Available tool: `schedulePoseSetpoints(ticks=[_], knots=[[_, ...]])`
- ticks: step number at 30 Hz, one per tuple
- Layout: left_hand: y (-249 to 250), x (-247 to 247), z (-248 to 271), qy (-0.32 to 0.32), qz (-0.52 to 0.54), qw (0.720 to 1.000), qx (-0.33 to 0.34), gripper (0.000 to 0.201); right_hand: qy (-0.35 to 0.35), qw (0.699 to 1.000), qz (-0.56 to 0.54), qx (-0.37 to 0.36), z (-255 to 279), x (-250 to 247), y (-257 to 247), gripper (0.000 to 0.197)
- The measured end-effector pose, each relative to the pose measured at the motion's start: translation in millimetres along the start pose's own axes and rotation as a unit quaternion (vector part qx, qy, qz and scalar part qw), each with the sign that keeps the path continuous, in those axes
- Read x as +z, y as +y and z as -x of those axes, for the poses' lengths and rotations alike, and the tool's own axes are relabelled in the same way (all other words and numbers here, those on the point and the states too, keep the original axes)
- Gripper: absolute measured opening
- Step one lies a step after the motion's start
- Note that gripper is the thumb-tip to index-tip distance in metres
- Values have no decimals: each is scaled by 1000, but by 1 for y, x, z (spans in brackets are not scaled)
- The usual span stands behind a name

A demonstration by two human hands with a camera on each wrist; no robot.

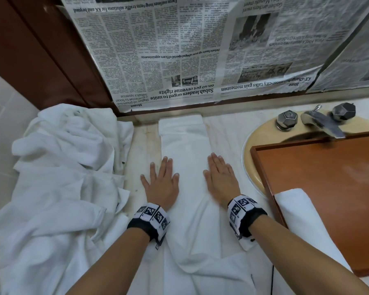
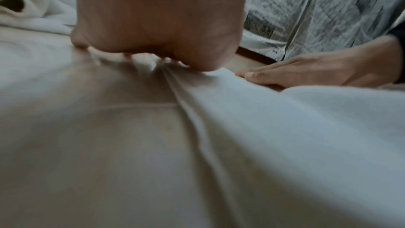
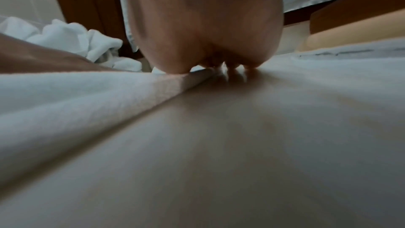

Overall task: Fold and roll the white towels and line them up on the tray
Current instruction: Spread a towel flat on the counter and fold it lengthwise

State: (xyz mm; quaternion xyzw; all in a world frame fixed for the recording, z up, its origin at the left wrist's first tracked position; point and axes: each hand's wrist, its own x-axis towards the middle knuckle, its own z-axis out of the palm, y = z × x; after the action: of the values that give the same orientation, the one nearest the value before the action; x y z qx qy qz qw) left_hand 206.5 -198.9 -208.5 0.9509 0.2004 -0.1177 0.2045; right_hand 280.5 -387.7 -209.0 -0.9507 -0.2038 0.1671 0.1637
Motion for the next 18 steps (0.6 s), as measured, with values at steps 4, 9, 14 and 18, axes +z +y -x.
schedulePoseSetpoints(ticks=[4,9,14,18], knots=[[-3,4,36,-22,-2,999,35,55,-8,996,45,-79,27,10,-13,68],[-16,20,59,-28,-73,996,39,66,-43,989,95,-103,39,22,-3,74],[-3,17,48,-31,-64,997,5,58,-37,993,90,-61,15,9,7,58],[10,11,39,-51,-36,998,-15,58,-41,997,66,-21,6,3,8,57]])
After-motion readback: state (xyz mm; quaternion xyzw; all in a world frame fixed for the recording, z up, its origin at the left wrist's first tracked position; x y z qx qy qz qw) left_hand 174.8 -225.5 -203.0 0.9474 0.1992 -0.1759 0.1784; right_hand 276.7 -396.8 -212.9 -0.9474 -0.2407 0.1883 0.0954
